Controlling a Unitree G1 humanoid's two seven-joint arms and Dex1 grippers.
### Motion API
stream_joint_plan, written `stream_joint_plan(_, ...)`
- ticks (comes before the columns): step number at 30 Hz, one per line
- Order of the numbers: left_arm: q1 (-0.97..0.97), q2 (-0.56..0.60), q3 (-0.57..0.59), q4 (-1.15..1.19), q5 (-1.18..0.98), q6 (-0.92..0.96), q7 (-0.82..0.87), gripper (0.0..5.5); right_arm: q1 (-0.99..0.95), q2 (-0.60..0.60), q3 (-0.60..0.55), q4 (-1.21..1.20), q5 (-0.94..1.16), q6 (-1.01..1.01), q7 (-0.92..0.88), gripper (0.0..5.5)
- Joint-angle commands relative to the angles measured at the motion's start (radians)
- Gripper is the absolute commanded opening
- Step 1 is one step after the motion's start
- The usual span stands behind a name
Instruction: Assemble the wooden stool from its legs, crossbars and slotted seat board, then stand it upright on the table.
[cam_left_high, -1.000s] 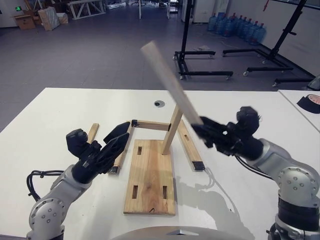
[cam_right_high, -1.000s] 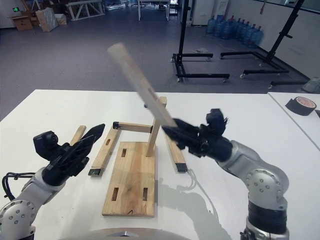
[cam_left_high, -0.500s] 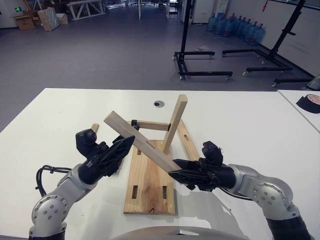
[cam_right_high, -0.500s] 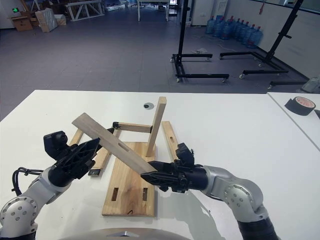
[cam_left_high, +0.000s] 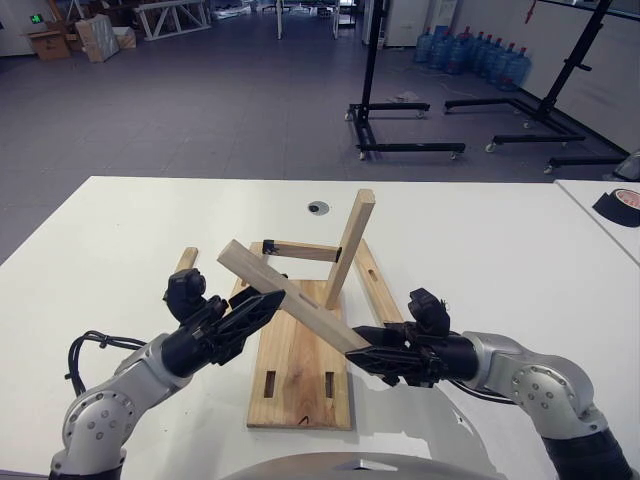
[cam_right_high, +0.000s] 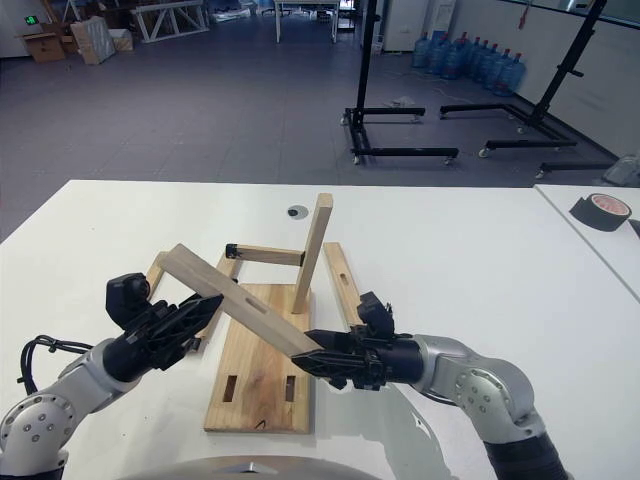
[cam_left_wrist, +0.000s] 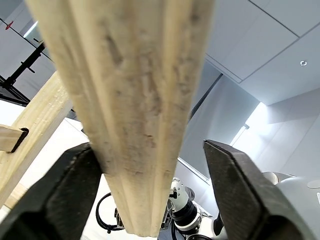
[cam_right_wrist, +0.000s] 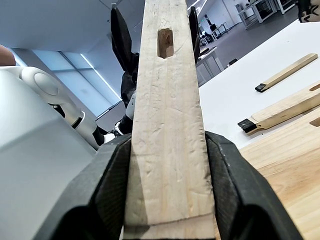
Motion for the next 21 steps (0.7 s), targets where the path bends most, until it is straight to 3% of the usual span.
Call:
stream_joint_plan(1,0.01,0.029,-0.007,-0.015,0.017,0.011,-0.039,2.81,-0.015,-0.017,0.002,0.016,-0.027,-0.002,-0.016,2.02)
stream_joint_plan(7,0.014,0.035,-0.027,-0.032,0.023,0.01,-0.044,2.06,-0.021,-0.041,0.01,0.028,-0.058,-0.014,-0.003,2.02)
stream_joint_plan(13,0.013,0.036,-0.027,-0.029,0.029,0.005,-0.048,2.04,-0.026,-0.036,0.012,0.038,-0.069,-0.015,-0.021,2.02)
stream_joint_plan(14,0.01,0.032,-0.027,-0.029,0.037,-0.001,-0.042,2.04,-0.03,-0.034,0.014,0.044,-0.077,-0.011,-0.038,2.42)
stream_joint_plan(21,-0.023,0.028,0.019,0.01,0.133,-0.078,-0.046,2.04,-0.017,-0.061,0.015,0.032,-0.075,0.012,-0.04,3.78)
